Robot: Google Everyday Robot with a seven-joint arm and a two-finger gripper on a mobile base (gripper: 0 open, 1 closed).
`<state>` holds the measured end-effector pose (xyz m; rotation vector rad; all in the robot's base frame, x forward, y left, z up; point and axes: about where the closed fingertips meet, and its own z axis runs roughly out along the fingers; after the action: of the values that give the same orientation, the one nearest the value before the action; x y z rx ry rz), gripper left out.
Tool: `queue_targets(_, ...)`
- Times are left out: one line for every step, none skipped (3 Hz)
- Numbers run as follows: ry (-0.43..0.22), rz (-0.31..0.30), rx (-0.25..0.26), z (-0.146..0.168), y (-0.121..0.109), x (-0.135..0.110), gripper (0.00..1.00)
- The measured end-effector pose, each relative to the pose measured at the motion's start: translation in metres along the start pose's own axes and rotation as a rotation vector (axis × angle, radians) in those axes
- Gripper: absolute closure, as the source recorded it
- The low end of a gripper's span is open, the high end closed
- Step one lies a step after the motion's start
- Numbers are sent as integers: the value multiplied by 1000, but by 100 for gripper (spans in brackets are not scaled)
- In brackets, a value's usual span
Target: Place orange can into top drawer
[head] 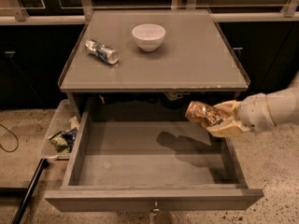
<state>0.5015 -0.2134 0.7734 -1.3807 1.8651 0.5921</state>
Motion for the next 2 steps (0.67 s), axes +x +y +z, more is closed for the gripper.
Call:
queue_targets(38,-18,11,47,16,19,100)
queue_targets(70,-50,26,81,24,33,100)
